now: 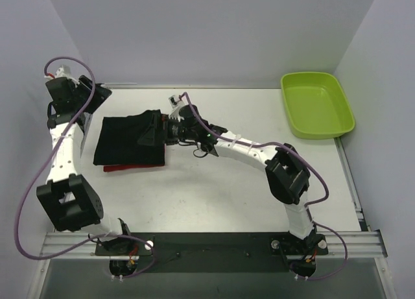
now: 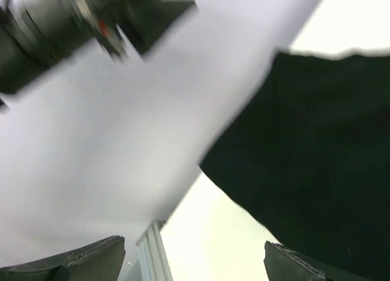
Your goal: Fold and stack the t-shirts
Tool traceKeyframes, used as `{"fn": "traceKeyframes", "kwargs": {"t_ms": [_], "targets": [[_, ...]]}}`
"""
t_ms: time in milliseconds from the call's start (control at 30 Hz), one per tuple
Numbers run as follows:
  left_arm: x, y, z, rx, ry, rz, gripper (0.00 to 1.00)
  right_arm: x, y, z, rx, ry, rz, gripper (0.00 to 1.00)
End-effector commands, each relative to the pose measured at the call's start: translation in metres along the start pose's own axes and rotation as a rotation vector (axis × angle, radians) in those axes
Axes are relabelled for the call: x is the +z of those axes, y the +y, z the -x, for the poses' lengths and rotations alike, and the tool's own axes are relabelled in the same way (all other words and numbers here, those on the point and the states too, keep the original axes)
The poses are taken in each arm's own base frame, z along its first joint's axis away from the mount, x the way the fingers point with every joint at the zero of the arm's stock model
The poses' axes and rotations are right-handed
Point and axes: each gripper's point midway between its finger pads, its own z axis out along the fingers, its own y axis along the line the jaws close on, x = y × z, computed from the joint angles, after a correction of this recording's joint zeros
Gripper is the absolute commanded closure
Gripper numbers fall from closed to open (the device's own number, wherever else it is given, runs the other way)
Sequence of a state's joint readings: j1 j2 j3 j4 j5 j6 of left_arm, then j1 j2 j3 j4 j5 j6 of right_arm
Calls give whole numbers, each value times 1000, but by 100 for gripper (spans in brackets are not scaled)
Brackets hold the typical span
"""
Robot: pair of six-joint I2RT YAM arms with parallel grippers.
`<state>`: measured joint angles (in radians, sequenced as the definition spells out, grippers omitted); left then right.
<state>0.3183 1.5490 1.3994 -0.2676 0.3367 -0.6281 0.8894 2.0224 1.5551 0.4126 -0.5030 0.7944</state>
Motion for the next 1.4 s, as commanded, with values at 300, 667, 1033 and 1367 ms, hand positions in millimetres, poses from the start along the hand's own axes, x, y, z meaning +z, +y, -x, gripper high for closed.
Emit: {"fn": "traceKeyframes", "kwargs": {"t_ms": [300,667,1033,1367], "targets": [[-111,-3,-86,84,32,-33,18,-94,-15,92,-217,-174,-383,0],[-172,-24,-112,165,-30,-173,8,-264,-50,78,-424,-339,-865,0],[-191,-43,-140,246,6,-312,7,-401,-79,58,-431,-466,-1274,0],[-190,8,-128,294,-47,-13,7,-461,-108,47,-362,-516,-1463,0]]}}
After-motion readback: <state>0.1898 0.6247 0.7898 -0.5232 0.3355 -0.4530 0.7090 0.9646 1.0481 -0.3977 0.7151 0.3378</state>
